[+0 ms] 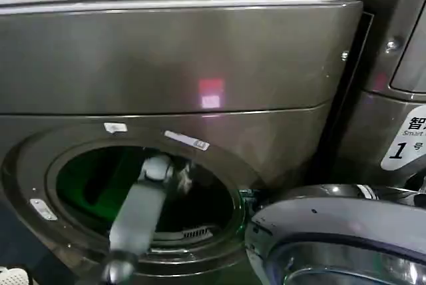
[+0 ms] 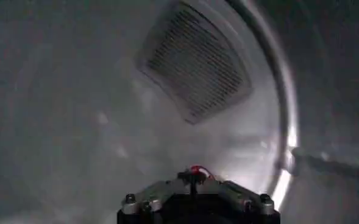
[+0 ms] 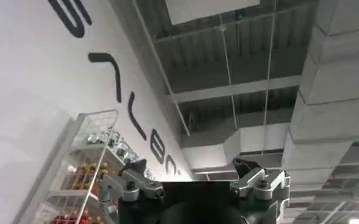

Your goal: Grasp the clothes from the dryer.

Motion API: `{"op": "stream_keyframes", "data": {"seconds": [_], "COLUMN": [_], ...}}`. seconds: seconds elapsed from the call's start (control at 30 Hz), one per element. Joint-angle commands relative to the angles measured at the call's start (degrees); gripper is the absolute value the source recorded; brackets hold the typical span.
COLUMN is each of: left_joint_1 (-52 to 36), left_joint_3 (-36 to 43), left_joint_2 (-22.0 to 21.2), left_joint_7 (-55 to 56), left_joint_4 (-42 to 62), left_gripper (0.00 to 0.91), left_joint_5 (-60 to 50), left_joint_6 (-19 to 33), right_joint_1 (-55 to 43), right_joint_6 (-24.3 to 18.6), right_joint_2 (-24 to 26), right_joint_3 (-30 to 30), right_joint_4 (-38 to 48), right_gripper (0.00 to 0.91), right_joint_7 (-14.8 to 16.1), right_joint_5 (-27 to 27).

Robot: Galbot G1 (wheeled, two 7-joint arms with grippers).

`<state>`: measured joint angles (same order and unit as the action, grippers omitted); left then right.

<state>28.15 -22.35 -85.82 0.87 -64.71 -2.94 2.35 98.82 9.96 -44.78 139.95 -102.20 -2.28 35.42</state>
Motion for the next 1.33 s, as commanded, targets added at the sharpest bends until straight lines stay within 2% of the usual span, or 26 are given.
{"op": "stream_keyframes", "data": {"seconds": [0.03, 0.13, 0.67, 1.33], "left_joint_1": [10.07, 11.96, 12.22, 11.99], "left_joint_3": [-6.19, -5.93, -5.16, -4.92], "left_joint_2": [-3.47, -3.67, -3.46, -3.11], "left_joint_7": [10.06, 9.64, 6.44, 4.04], "left_joint_4": [-13.73, -16.62, -16.8, -16.98], "left_gripper": [0.0, 0.0, 0.0, 0.0], "left_joint_5": [0.61, 0.46, 0.58, 0.56], "left_joint_6": [4.93, 5.01, 1.91, 0.21], "right_joint_1": [0.05, -0.18, 0.6, 1.31], "right_joint_6": [-1.17, -1.26, -2.2, -1.05], "right_joint_2": [0.11, 0.26, -0.01, 0.07], "right_joint_3": [0.11, 0.05, 0.91, 2.77], "right_joint_4": [-0.1, -0.35, 0.3, 0.04], "right_gripper": [0.907, 0.907, 0.907, 0.907], "right_joint_7": [-0.18, 0.48, 0.09, 0.68], "right_joint_5": [-0.1, -0.17, 0.27, -0.44]}}
